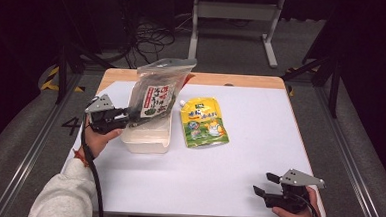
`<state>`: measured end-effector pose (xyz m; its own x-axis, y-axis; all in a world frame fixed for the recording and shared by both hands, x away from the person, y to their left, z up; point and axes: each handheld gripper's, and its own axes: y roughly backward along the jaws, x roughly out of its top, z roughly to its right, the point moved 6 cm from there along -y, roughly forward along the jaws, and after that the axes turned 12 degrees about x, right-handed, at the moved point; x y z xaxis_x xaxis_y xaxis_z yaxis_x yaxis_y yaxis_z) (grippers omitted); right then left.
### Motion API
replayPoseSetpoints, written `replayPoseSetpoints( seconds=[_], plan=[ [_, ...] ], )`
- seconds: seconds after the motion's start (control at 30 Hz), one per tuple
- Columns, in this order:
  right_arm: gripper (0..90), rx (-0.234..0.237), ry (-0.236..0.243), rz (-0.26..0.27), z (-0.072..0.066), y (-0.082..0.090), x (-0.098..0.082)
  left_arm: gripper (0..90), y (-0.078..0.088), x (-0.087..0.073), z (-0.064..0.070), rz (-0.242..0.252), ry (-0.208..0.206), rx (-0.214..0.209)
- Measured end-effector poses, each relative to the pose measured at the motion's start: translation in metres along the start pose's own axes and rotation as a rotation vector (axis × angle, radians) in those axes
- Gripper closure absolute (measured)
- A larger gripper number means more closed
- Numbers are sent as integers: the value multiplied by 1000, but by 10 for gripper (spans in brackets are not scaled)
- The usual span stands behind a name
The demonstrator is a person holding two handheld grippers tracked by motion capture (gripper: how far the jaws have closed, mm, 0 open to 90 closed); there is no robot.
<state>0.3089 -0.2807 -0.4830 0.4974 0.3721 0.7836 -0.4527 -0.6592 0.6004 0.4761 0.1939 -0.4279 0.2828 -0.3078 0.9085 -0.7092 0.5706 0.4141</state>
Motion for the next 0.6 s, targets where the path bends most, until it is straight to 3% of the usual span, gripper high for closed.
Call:
replayPoseSetpoints(
  seconds=[0.17, 0.6],
  plan=[
    [320, 9, 8, -7, -1, -3, 1, 700, -1, -13, -4, -11, 18, 9],
    [318, 8, 17, 0, -1, -4, 4, 706, -2, -21, 3, -31, -51, 67]
  ],
)
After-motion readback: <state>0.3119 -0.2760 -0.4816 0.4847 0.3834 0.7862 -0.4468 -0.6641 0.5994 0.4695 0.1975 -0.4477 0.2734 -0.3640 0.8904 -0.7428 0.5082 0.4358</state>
